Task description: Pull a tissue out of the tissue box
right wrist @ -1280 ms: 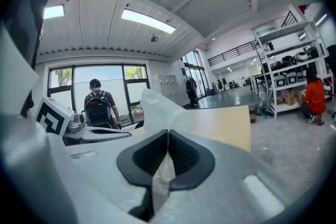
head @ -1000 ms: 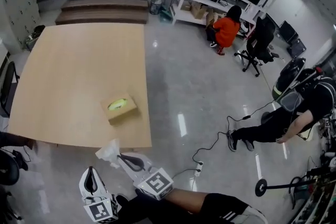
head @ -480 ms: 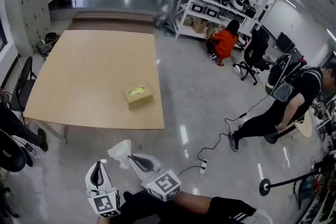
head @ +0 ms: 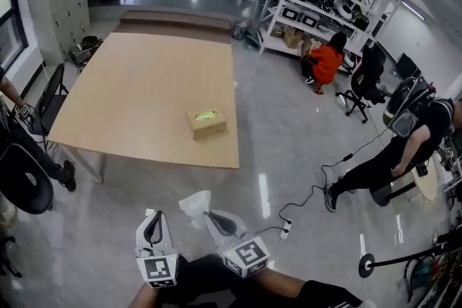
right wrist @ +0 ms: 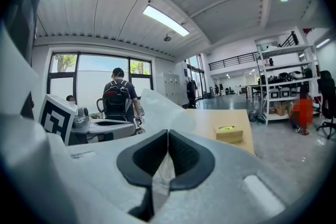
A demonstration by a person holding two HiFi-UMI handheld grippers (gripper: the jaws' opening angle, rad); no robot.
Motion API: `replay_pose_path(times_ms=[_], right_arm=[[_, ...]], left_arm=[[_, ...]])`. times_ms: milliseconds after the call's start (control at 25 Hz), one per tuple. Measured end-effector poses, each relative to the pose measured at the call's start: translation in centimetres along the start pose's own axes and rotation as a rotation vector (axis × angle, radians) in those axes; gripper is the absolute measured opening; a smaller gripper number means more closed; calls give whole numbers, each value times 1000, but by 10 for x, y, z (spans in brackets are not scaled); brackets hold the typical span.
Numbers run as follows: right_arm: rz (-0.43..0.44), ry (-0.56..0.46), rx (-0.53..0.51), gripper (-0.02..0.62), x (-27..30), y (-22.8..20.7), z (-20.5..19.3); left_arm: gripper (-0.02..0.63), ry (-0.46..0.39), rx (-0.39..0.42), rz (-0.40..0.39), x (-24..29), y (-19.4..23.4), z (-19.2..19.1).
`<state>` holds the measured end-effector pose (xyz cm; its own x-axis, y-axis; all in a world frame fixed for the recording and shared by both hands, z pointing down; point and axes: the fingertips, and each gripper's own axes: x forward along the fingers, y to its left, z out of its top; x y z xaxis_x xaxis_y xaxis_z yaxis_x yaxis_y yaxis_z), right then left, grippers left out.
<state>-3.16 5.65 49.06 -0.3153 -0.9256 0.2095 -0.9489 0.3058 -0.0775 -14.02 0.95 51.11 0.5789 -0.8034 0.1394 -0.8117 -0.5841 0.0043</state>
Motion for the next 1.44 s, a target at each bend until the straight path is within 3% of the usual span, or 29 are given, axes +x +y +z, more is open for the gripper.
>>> replay_pose_path(times_ms=[360, 560, 880, 1440], right_arm=[[-68, 18, 27, -5, -65, -48, -10], [-69, 32, 34, -6, -89, -70, -22], [-88, 27, 56, -6, -111, -93, -17], [-126, 45, 70, -6, -106, -94, -41]], left_arm=[[18, -2, 13, -75, 10, -84, 12], [18, 15, 15, -65, 12, -114, 8], [18, 51, 8, -12, 2, -127, 9], [18, 83, -7, -25, -2, -124, -23]])
